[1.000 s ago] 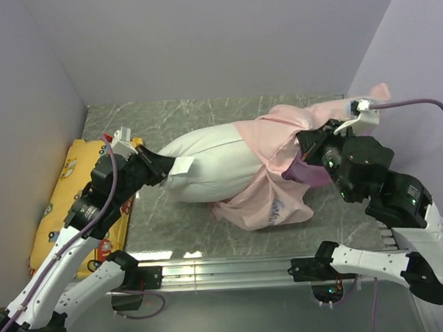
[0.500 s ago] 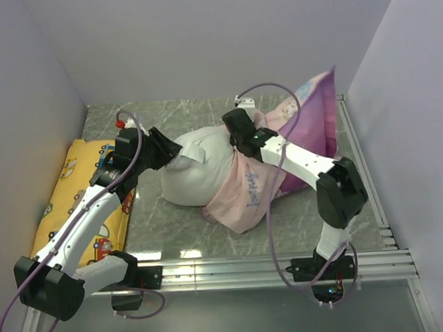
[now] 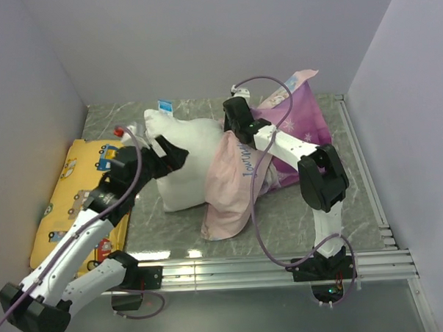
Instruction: Remove the pillowcase from the pillow
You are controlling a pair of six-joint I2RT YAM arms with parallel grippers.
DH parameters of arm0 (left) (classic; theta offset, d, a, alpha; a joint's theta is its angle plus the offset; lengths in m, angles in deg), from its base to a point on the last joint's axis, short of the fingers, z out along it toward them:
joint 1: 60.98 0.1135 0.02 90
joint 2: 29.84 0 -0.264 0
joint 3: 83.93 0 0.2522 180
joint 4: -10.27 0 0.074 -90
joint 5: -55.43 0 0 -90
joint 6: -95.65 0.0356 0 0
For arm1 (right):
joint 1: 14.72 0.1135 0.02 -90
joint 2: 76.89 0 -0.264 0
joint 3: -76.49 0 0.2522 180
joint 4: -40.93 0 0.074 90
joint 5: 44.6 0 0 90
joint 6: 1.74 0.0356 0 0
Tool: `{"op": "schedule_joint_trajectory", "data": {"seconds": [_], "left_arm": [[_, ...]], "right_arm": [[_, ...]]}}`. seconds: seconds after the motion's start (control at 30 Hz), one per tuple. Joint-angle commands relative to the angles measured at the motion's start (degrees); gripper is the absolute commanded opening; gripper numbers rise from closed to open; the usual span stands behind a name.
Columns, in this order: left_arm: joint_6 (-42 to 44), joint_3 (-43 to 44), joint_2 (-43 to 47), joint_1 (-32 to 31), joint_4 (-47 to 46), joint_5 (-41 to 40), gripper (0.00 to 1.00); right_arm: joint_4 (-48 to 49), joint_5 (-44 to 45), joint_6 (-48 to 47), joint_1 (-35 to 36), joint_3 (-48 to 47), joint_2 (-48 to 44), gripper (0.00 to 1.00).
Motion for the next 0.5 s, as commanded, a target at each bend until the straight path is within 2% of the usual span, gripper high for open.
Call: {"op": "schedule_joint_trajectory", "data": {"seconds": [0.0,0.13,0.27,0.3,0.33,0.37,0.4,0.43,0.47], "left_arm": [[-1.99,-7.05,-3.13,-5.08,-1.96,-3.7,0.99],[-4.63,-11.46,-8.49,-9.48,-9.5,-4.05,0.99],[-6.21,-10.24,-17.09,-10.02,-9.79,-7.39,0.99],[-6.3,-9.02,-18.42,-9.84,-9.62,-8.18,0.91],[-6.48,-8.49,-19.56,-9.67,-9.35,-9.67,0.78],[-6.57,-8.05,-21.4,-9.32,-9.18,-9.86,0.58],[-6.48,-7.35,-22.12,-8.36,-9.26,-9.86,0.21],[-6.48,-7.25,-22.56,-7.83,-9.35,-8.99,0.01],[-6.05,-6.99,-23.0,-7.21,-9.35,-8.28,0.0]], "right_arm": [[-12.44,-5.76,0.37,0.25,1.67,3.52,0.0],[-14.54,-8.65,0.9,0.25,-0.18,1.76,0.0],[-16.12,-14.1,1.6,0.34,-1.76,-1.31,0.0],[-16.65,-14.72,1.52,0.34,-2.02,-1.93,0.0],[-17.7,-14.9,1.17,0.34,-2.2,-2.72,0.01],[-18.06,-14.9,0.29,0.34,-2.29,-4.55,0.12],[-18.58,-14.64,-0.24,0.34,-2.29,-5.61,0.2],[-19.63,-14.03,-0.76,0.43,-2.38,-6.76,0.29],[-20.17,-13.07,-1.64,0.34,-2.29,-9.46,0.48]]}}
